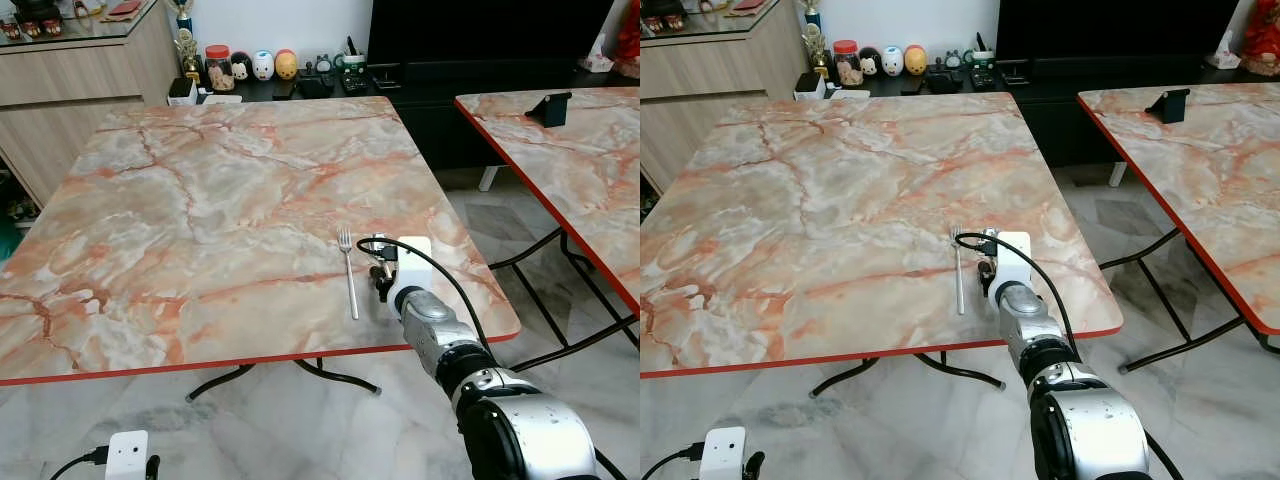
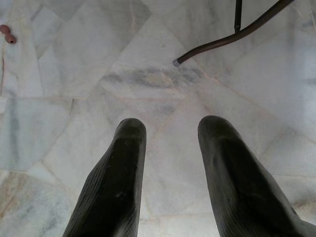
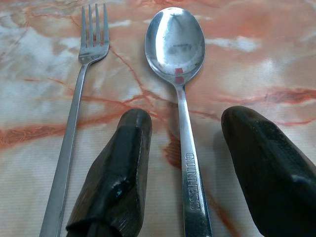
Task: Setting the table
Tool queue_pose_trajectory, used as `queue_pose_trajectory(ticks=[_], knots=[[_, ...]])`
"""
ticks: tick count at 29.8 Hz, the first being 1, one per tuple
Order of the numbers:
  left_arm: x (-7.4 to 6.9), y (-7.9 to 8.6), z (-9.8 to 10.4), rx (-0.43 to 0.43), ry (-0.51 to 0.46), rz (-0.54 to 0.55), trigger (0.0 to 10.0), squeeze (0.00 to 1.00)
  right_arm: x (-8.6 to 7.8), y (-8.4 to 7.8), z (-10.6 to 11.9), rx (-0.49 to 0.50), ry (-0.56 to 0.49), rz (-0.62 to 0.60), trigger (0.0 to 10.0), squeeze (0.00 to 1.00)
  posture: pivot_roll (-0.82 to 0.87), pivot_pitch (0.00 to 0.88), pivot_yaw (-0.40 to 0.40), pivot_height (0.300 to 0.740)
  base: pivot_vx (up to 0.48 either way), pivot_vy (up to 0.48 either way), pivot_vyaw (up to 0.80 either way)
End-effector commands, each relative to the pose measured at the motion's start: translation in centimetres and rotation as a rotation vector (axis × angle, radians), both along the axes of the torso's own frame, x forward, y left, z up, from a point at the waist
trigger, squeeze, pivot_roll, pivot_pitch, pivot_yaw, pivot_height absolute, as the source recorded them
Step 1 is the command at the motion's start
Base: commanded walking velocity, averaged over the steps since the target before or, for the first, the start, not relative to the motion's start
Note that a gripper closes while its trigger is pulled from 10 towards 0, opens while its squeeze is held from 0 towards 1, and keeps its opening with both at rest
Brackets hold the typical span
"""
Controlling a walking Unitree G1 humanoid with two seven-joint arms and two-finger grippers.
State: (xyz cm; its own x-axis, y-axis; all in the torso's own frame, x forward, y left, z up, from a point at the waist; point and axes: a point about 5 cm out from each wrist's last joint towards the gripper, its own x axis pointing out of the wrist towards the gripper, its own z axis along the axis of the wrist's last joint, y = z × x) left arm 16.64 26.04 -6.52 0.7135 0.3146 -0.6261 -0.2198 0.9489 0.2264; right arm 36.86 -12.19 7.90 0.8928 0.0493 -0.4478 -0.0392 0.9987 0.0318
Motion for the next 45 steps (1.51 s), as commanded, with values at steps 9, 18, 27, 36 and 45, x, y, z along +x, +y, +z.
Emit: queue_pose_trajectory(ticks=[9, 18, 27, 36, 45], knots=[[-0.7, 0.0, -0.3, 0.011, 0.014, -0.003, 10.0, 0.0, 0.0, 0.3, 0.0, 0.003, 0.028, 0.017, 10.0, 0.0, 0.03, 0.0, -0.006, 0.724, 0.0, 0.0, 0.0], [-1.1, -0.1, -0.5, 0.011, 0.025, -0.016, 10.0, 0.0, -0.2, 0.4, -0.4, 0.006, 0.048, 0.034, 10.0, 0.0, 0.03, 0.0, -0.004, 0.724, 0.0, 0.0, 0.0], [-1.0, -0.3, -0.4, 0.011, 0.026, -0.033, 10.0, 0.0, -0.6, 0.5, -1.0, 0.016, 0.077, 0.034, 10.0, 0.0, 0.03, 0.0, -0.005, 0.724, 0.0, 0.0, 0.0], [-1.0, -0.4, -0.5, 0.004, 0.033, -0.034, 10.0, 0.0, -0.7, 0.6, -1.2, 0.011, 0.08, 0.04, 0.0, 0.0, 0.03, 0.0, -0.006, 0.724, 0.0, 0.0, 0.0], [-0.8, -0.5, -0.5, -0.004, 0.035, -0.037, 10.0, 0.0, -0.6, 0.5, -1.1, 0.004, 0.075, 0.04, 0.0, 0.0, 0.03, 0.0, -0.009, 0.724, 0.0, 0.0, 0.0]])
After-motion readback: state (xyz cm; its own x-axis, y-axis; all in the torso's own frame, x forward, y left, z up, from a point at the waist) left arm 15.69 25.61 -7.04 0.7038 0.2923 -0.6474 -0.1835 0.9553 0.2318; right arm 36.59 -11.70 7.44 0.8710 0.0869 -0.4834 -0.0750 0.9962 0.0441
